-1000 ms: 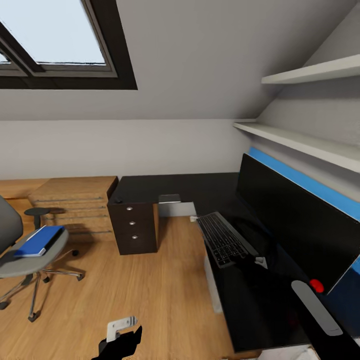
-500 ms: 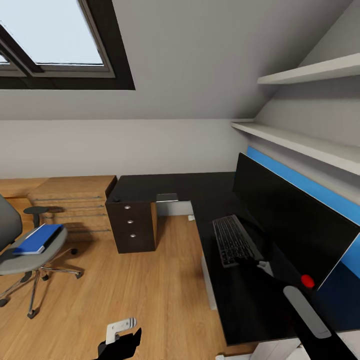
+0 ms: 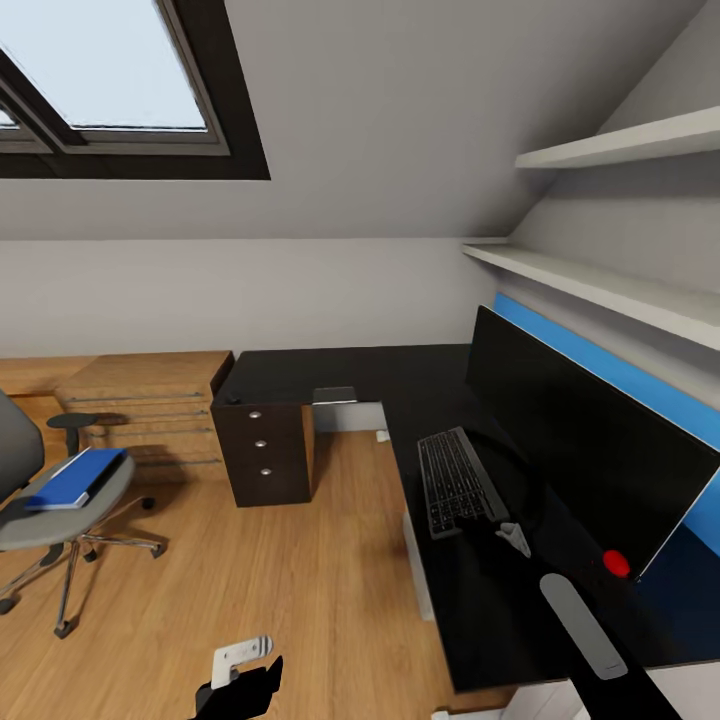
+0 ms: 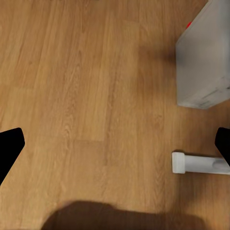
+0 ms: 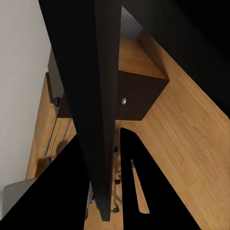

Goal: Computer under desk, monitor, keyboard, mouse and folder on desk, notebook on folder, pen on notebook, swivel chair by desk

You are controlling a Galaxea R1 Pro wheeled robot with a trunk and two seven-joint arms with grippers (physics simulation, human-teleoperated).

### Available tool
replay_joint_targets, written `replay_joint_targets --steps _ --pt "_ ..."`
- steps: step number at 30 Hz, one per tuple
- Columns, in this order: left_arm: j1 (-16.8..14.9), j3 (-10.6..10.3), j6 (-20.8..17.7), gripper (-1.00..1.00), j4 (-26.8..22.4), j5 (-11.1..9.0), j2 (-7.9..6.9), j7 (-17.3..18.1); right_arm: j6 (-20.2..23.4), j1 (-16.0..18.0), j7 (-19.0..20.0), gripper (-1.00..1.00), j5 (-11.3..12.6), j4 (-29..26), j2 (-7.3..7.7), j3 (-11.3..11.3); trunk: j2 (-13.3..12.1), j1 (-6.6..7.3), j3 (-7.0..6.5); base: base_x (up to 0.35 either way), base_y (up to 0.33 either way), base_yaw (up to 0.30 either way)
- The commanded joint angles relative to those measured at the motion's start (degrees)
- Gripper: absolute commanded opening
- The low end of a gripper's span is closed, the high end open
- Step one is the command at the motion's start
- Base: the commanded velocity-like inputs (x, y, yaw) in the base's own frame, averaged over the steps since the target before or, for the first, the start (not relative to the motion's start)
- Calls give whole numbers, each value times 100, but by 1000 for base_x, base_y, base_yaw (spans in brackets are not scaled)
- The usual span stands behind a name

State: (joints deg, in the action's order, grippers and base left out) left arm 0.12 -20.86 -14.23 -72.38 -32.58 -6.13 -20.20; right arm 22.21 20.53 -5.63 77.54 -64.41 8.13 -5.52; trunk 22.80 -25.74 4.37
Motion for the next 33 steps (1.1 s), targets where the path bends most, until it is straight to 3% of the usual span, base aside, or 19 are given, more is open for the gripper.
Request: replay_joint_targets --steps 1,21,29,33 --pt "-3 -14 -12 100 -13 -47 -6 -47 -1 4 -44 -100 69 -11 5 -10 12 -5 12 113 61 0" --pt "-3 -22 -1 100 85 -45 -2 -38 58 4 137 -100 151 -11 24 48 12 -5 12 102 32 0" --pt "-3 -23 -8 100 120 -47 -1 -44 125 4 175 -100 400 -11 53 51 12 -5 12 24 0 0" --pt "-3 -48 -17 100 384 -27 24 -60 485 4 287 -100 508 -11 55 53 12 -5 12 1 0 0"
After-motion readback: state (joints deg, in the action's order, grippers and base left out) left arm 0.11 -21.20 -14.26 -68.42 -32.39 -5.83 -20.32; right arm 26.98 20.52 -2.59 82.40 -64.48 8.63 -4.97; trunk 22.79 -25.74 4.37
